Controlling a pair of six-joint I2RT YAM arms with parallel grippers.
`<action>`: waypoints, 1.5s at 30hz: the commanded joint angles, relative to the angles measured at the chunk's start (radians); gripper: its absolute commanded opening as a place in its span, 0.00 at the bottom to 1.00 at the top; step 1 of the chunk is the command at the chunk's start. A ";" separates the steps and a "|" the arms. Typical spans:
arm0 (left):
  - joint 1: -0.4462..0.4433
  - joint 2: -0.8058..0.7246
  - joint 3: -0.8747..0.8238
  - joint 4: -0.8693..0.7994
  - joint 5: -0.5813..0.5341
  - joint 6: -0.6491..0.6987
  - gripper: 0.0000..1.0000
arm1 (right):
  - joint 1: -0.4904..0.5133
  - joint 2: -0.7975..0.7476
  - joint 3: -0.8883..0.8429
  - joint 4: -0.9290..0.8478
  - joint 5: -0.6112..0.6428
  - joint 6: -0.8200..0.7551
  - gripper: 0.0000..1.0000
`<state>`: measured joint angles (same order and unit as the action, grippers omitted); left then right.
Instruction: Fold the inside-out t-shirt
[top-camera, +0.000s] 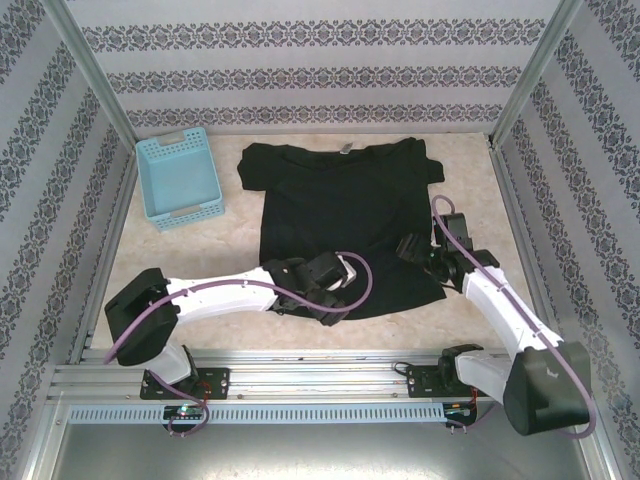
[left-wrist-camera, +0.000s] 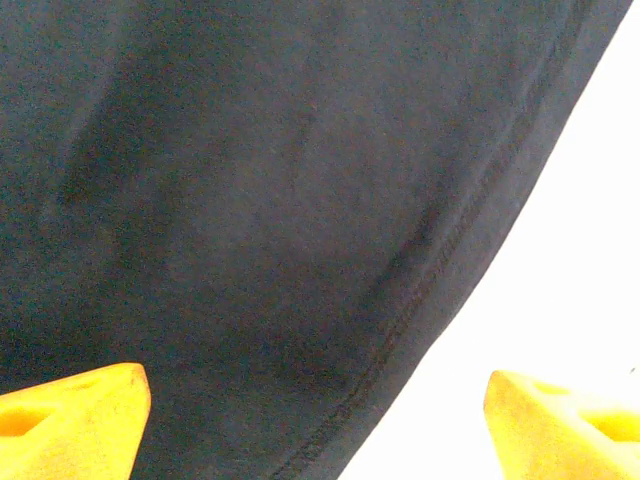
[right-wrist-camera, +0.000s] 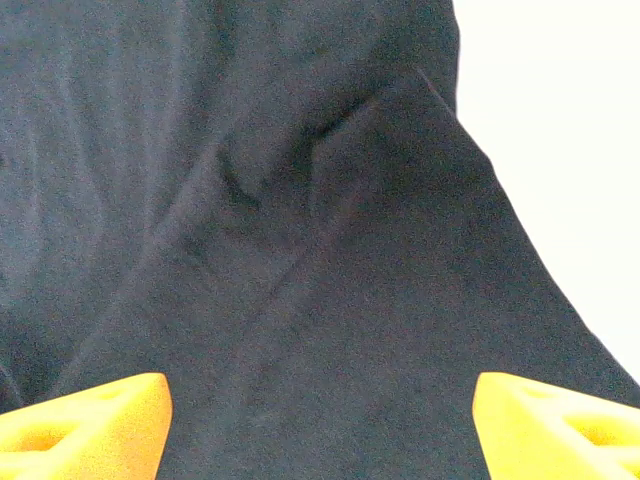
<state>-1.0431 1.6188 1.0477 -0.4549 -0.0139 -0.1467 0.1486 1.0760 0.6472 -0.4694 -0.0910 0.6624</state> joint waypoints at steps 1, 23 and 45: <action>-0.037 0.066 0.040 -0.080 0.024 0.089 0.85 | 0.014 -0.063 -0.047 -0.051 0.015 0.032 0.80; -0.046 0.157 0.086 -0.111 -0.231 0.108 0.48 | 0.015 -0.085 -0.064 -0.054 0.007 0.039 0.80; -0.028 0.112 0.088 -0.102 -0.225 0.119 0.31 | 0.015 -0.073 -0.070 -0.050 -0.004 0.034 0.80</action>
<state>-1.0779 1.7542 1.1244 -0.5499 -0.2314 -0.0463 0.1535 0.9955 0.5907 -0.5087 -0.0921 0.6930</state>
